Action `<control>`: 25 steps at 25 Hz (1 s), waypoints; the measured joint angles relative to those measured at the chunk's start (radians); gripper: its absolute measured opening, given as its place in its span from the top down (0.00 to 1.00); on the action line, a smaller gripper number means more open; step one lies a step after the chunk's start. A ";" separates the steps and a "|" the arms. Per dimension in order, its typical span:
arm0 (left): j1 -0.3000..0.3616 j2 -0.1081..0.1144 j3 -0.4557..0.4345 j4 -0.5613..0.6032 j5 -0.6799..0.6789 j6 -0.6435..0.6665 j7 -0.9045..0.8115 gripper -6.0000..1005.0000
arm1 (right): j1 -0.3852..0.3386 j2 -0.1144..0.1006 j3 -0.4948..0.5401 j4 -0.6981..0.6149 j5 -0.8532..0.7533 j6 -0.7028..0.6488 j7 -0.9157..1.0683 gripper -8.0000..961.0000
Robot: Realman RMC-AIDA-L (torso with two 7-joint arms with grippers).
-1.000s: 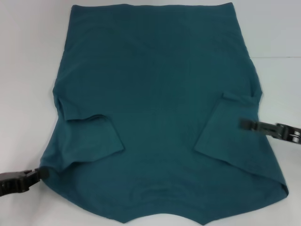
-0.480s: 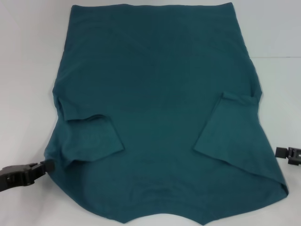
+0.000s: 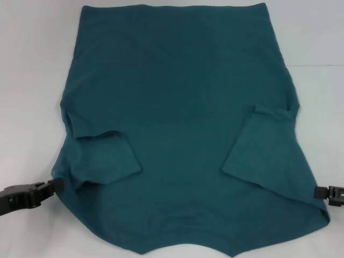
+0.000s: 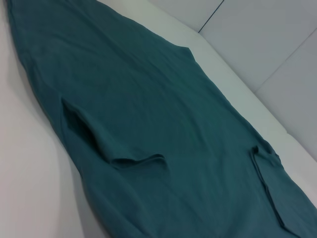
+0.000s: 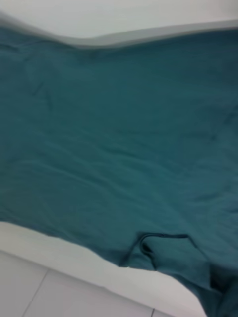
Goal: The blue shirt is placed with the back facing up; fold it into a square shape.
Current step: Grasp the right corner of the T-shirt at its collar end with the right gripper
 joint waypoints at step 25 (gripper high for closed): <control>-0.005 0.006 0.000 -0.012 0.000 -0.006 0.008 0.98 | 0.037 0.033 -0.004 0.005 -0.066 -0.049 0.018 0.14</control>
